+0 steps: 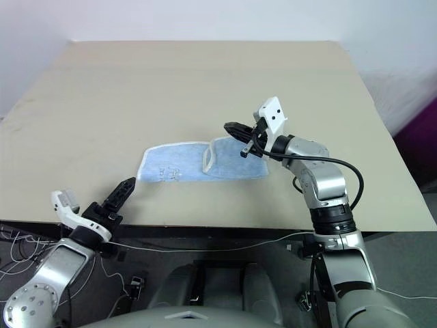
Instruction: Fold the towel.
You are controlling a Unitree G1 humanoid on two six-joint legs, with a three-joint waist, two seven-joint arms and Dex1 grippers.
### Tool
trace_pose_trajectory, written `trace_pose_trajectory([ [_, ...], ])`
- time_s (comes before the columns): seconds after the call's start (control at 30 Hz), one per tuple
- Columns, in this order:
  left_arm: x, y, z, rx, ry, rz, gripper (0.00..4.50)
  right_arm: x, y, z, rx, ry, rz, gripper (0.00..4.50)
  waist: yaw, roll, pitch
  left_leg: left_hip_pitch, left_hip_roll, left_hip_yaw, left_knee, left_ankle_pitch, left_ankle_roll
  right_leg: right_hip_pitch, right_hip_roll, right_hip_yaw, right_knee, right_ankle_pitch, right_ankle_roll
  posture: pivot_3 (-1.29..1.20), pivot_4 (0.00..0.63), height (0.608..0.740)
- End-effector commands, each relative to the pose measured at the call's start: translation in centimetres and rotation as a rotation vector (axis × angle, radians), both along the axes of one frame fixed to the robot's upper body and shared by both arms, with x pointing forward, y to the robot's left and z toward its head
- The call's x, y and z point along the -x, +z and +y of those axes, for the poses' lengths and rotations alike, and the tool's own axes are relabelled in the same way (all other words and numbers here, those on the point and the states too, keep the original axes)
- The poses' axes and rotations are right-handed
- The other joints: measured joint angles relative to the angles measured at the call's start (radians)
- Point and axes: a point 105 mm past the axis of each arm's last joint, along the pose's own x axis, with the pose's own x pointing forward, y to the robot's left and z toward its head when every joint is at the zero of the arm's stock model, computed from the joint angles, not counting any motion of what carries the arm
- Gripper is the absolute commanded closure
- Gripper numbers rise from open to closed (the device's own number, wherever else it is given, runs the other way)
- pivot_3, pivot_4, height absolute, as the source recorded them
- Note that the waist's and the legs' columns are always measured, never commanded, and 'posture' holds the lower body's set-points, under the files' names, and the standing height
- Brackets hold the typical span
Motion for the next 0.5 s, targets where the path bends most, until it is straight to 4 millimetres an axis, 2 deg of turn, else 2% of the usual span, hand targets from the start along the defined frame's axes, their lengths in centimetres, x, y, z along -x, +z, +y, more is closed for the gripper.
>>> trace_pose_trajectory([
  [0.03, -1.1, -0.2, -1.2, 0.041, -0.022, 0.053, 0.0, 0.3, 1.7, 0.1, -0.014, 0.014, -0.066, 4.48, 0.001, 0.0, 0.0, 0.0, 0.0, 0.0, 0.0, 0.0, 0.0, 0.0, 0.0, 0.0, 0.0, 0.0, 0.0, 0.0, 0.15, 0.74],
  [0.17, -2.1, -1.4, -1.7, 0.043, -0.042, 0.124, 0.0, 0.5, 1.8, 0.0, -0.022, 0.006, -0.07, 4.48, 0.0, 0.001, 0.0, 0.0, -0.001, 0.0, 0.0, 0.0, 0.0, 0.0, 0.001, 0.0, 0.0, 0.0, 0.0, 0.0, 0.15, 0.74],
  [0.3, -3.3, -2.1, -1.0, 0.108, 0.007, 0.174, 0.0, 0.5, 1.8, -0.3, -0.031, -0.018, -0.074, 4.48, 0.006, 0.002, -0.001, 0.001, -0.001, 0.0, 0.0, 0.0, 0.0, 0.002, 0.001, -0.001, 0.0, 0.0, 0.0, 0.0, 0.15, 0.74],
  [0.5, -4.7, -1.9, -1.7, 0.13, -0.008, 0.175, 0.0, 0.9, 1.3, -0.7, -0.028, -0.044, -0.072, 4.48, 0.021, 0.002, -0.001, 0.006, -0.001, -0.001, 0.0, 0.0, 0.0, 0.007, 0.001, -0.001, 0.0, 0.0, 0.0, 0.0, 0.15, 0.74],
])
